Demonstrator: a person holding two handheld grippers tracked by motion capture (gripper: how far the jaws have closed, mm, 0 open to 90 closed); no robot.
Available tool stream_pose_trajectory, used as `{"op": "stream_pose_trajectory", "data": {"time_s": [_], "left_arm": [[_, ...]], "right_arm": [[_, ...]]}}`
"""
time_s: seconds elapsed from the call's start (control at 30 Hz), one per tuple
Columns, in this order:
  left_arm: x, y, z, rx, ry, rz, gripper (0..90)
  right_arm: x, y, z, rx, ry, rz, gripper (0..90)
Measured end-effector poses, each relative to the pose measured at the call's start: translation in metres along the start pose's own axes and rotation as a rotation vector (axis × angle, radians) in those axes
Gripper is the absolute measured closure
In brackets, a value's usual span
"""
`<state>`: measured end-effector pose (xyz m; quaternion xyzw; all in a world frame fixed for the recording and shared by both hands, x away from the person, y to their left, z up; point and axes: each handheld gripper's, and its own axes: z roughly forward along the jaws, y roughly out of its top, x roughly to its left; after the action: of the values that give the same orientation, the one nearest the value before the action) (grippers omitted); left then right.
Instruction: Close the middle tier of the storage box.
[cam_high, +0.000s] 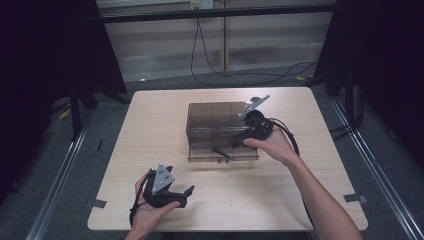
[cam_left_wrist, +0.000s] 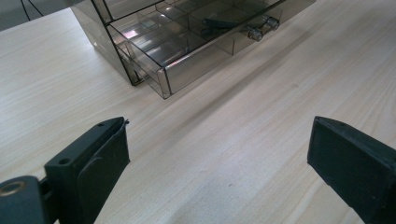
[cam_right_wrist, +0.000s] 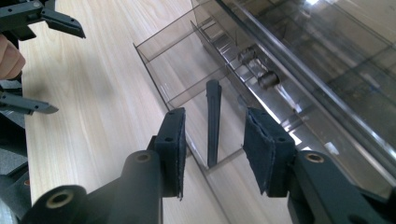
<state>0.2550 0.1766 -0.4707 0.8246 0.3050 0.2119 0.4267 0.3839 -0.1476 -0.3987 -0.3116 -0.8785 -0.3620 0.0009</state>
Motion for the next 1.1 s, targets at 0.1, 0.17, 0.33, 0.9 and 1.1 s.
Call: {"op": "stream_pose_trajectory", "data": {"time_s": [0.1,0.17,0.33,0.9,1.1], "left_arm": [[0.000,0.000,0.001,0.001,-0.002,-0.005,6.3],[0.000,0.000,0.001,0.006,-0.001,-0.009,6.3],[0.000,0.000,0.002,0.005,-0.009,-0.012,6.3],[-0.002,0.003,0.007,0.003,-0.025,-0.013,7.3],[-0.005,0.004,0.010,0.009,-0.047,-0.007,7.2]], "right_arm": [[-0.002,-0.009,-0.004,-0.018,-0.005,0.014,57.5],[-0.002,-0.011,-0.005,-0.020,-0.011,0.018,56.8],[0.000,-0.022,-0.014,-0.080,-0.024,0.036,52.9],[0.011,-0.062,-0.039,-0.182,-0.068,0.076,42.0],[0.017,-0.076,-0.043,-0.231,-0.096,0.079,38.2]]}}
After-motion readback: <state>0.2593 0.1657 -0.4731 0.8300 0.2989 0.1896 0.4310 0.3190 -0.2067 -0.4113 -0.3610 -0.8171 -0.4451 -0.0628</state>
